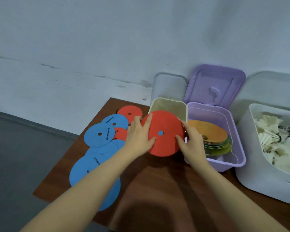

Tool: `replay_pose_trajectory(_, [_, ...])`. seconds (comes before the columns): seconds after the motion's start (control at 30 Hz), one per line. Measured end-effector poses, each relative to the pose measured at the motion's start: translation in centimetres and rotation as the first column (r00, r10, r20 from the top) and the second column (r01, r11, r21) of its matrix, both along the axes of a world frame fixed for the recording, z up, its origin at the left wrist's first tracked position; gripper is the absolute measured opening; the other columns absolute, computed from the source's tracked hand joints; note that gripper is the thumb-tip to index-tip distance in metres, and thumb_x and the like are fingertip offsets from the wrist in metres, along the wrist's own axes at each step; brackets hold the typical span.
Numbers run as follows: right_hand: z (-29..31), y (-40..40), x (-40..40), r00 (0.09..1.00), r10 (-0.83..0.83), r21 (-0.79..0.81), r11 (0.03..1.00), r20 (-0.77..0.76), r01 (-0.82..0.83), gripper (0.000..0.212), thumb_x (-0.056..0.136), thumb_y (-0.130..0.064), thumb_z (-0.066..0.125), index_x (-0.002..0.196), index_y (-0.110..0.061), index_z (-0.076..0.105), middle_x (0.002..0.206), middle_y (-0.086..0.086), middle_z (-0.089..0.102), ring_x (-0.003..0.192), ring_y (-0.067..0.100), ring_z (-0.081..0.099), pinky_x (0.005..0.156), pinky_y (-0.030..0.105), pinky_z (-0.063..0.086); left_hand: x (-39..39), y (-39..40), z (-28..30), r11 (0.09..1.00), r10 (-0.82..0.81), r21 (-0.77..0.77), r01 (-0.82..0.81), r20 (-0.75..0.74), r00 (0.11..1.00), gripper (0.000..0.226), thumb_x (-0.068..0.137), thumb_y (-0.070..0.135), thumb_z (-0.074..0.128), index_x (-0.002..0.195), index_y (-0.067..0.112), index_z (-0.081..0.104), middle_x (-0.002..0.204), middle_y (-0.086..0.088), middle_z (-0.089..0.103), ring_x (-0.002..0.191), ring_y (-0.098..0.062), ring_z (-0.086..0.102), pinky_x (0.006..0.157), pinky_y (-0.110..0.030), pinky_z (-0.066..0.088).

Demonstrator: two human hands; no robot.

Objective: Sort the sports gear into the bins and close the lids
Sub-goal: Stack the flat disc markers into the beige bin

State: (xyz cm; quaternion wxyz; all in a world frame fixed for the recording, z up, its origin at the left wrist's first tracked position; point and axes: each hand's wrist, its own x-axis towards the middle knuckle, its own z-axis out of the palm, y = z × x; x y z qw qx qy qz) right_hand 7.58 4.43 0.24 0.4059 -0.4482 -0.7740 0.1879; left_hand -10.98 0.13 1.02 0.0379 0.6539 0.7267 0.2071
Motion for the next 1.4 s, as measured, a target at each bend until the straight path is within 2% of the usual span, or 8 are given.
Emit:
replay_pose_trajectory(0.17, [1.2, 5.8, -0.6, 0.994, -0.104, -0.032, 0.994, 0.043, 0.105, 0.049, 0.077, -0.002, 0.067, 0.125, -0.005, 0.054, 0.110, 0.014, 0.063, 0.098, 0.035, 0.058, 0.084, 0.053, 0.045, -0.5, 6.5, 1.0, 0.999, -0.035, -0.005, 0.035, -0.035, 0.999, 0.085, 0.083, 0.040, 0.060, 0.148, 0.023, 0.008, 0.133, -0.015, 0.024, 0.119, -0.031, 0.033, 0.098, -0.042, 0.030])
replay_pose_trajectory(0.33, [-0.6, 9.7, -1.1, 0.974, -0.176, -0.131, 0.972, 0.144, 0.195, 0.041, 0.078, -0.007, 0.063, 0.118, -0.012, 0.056, 0.103, 0.009, 0.064, 0.093, 0.030, 0.057, 0.081, 0.046, 0.044, -0.9, 12.3, -0.1, 0.987, -0.130, -0.110, 0.118, -0.106, 0.986, 0.081, 0.085, 0.039, 0.057, 0.149, 0.021, 0.009, 0.137, -0.015, 0.023, 0.118, -0.032, 0.034, 0.098, -0.042, 0.030])
replay_pose_trajectory(0.4, [-1.8, 10.8, -1.4, 0.931, -0.233, -0.175, 0.941, 0.283, 0.288, 0.034, 0.080, -0.014, 0.061, 0.114, -0.015, 0.056, 0.103, 0.008, 0.060, 0.097, 0.031, 0.054, 0.081, 0.042, 0.039, -1.2, 14.2, -1.2, 0.970, -0.175, -0.191, 0.147, -0.134, 0.975, 0.080, 0.086, 0.040, 0.055, 0.149, 0.020, 0.009, 0.139, -0.015, 0.023, 0.120, -0.033, 0.033, 0.099, -0.042, 0.029])
replay_pose_trajectory(0.5, [-3.1, 11.3, -1.8, 0.761, -0.264, -0.185, 0.875, 0.593, 0.448, 0.027, 0.086, -0.029, 0.054, 0.110, -0.018, 0.056, 0.113, 0.009, 0.046, 0.106, 0.033, 0.040, 0.086, 0.040, 0.030, -2.0, 15.5, -3.3, 0.919, -0.295, -0.335, 0.208, -0.235, 0.926, 0.071, 0.089, 0.044, 0.050, 0.147, 0.018, 0.019, 0.145, -0.010, 0.027, 0.126, -0.032, 0.028, 0.102, -0.042, 0.024])
replay_pose_trajectory(0.57, [-3.6, 11.3, -1.8, 0.728, -0.250, -0.187, 0.867, 0.639, 0.462, 0.029, 0.088, -0.032, 0.050, 0.113, -0.018, 0.055, 0.118, 0.009, 0.042, 0.107, 0.032, 0.037, 0.089, 0.039, 0.029, -2.5, 15.6, -4.2, 0.905, -0.343, -0.352, 0.240, -0.271, 0.899, 0.061, 0.092, 0.042, 0.045, 0.144, 0.016, 0.026, 0.148, -0.007, 0.028, 0.131, -0.029, 0.025, 0.105, -0.041, 0.020])
replay_pose_trajectory(0.77, [-3.5, 10.0, -1.2, 0.724, -0.214, -0.118, 0.918, 0.656, 0.378, 0.043, 0.093, -0.034, 0.044, 0.135, -0.027, 0.040, 0.135, 0.009, 0.036, 0.117, 0.031, 0.034, 0.094, 0.041, 0.027, -2.7, 14.2, -3.5, 0.941, -0.311, -0.211, 0.264, -0.238, 0.920, 0.052, 0.095, 0.038, 0.041, 0.143, 0.019, 0.031, 0.144, -0.002, 0.035, 0.135, -0.022, 0.025, 0.107, -0.036, 0.018])
replay_pose_trajectory(1.13, [-1.5, 3.0, -0.5, 0.910, -0.056, -0.057, 0.995, 0.412, 0.087, 0.041, 0.085, -0.015, 0.059, 0.126, -0.009, 0.056, 0.126, 0.011, 0.054, 0.109, 0.033, 0.052, 0.092, 0.043, 0.042, -1.8, 4.0, 0.3, 0.976, -0.213, -0.086, 0.201, -0.170, 0.962, 0.054, 0.096, 0.032, 0.040, 0.146, 0.022, 0.025, 0.146, 0.000, 0.035, 0.132, -0.020, 0.031, 0.106, -0.036, 0.019])
replay_pose_trajectory(1.4, [-3.3, -3.5, -2.8, 0.926, 0.037, -0.114, 0.993, 0.375, 0.006, 0.036, 0.089, -0.016, 0.055, 0.125, -0.009, 0.056, 0.120, 0.007, 0.056, 0.108, 0.028, 0.053, 0.085, 0.042, 0.046, -3.3, -4.1, -0.6, 0.971, -0.094, -0.229, 0.063, -0.125, 0.988, 0.052, 0.097, 0.035, 0.039, 0.146, 0.022, 0.027, 0.152, 0.000, 0.026, 0.138, -0.019, 0.024, 0.111, -0.036, 0.015])
